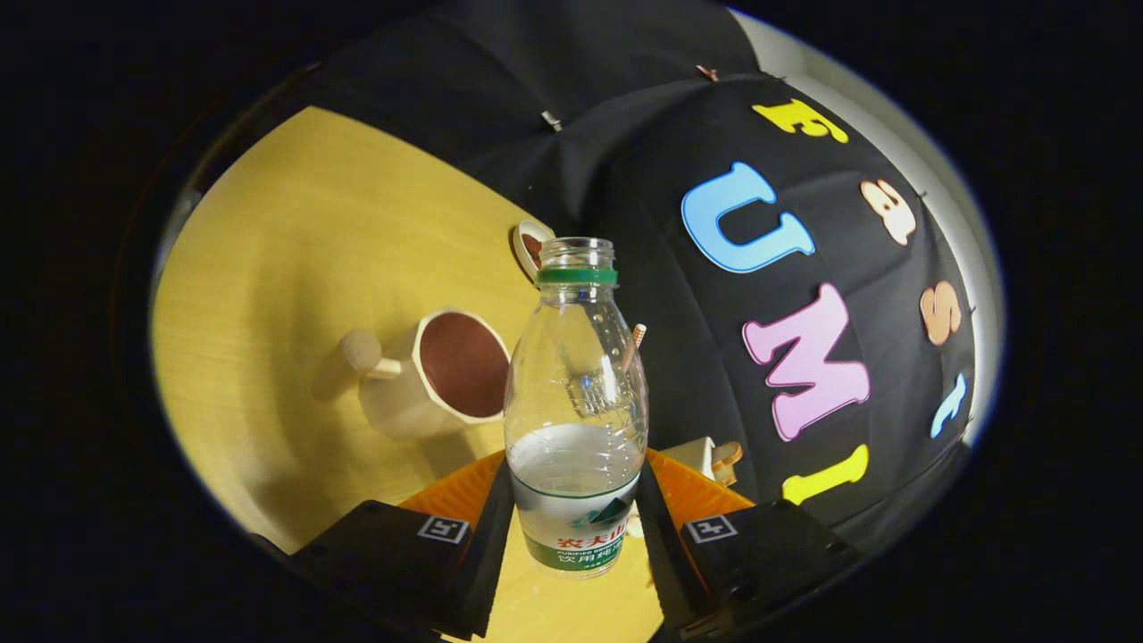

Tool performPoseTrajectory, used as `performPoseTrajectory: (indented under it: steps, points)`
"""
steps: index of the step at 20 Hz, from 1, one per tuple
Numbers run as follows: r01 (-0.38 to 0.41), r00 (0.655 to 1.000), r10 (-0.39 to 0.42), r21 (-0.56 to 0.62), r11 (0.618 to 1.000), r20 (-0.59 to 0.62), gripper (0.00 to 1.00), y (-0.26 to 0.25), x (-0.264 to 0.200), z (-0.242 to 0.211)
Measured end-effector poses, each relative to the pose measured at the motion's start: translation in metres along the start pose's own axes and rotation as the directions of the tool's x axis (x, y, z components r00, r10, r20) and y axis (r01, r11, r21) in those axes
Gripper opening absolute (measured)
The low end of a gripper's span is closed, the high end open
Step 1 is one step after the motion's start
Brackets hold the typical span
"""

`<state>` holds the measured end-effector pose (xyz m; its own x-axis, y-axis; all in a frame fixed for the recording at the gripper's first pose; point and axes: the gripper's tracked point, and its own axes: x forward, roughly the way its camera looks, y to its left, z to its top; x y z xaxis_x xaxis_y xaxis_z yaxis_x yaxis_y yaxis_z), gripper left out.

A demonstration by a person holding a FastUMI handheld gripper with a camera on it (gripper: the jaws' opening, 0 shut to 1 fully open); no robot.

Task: Take the bottle from table, then pour the juice into the cup, finally place the bottle on the coaster

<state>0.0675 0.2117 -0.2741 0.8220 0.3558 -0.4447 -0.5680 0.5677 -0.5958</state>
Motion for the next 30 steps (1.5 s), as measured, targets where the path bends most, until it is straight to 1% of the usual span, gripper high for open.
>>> performPoseTrajectory:
  steps: [2,5,7,10,12,14,17,21,25,28,30]
  points:
    - [-0.008,0.999,0.004,0.094,0.996,0.038,0.73,0.000,0.000,0.006]
    - [-0.037,0.995,0.013,0.242,0.970,0.103,0.73,-0.004,0.003,0.014]
    - [-0.046,0.990,-0.001,0.333,0.942,0.139,0.73,-0.013,0.000,0.015]
    - [-0.015,0.983,-0.069,0.458,0.889,0.168,0.73,-0.039,0.008,0.012]
    - [-0.001,0.981,-0.102,0.522,0.853,0.168,0.73,-0.052,0.018,0.009]
    - [0.016,0.978,-0.130,0.561,0.828,0.164,0.73,-0.065,0.027,0.003]
    - [0.018,0.972,-0.157,0.611,0.792,0.175,0.73,-0.073,0.045,-0.003]
    - [0.028,0.966,-0.185,0.643,0.766,0.179,0.74,-0.072,0.068,-0.013]
    - [0.025,0.970,-0.184,0.694,0.719,0.156,0.74,-0.064,0.091,-0.033]
    - [0.023,0.973,-0.185,0.743,0.669,0.136,0.74,-0.061,0.104,-0.047]
    - [0.017,0.972,-0.186,0.752,0.659,0.141,0.74,-0.060,0.108,-0.048]
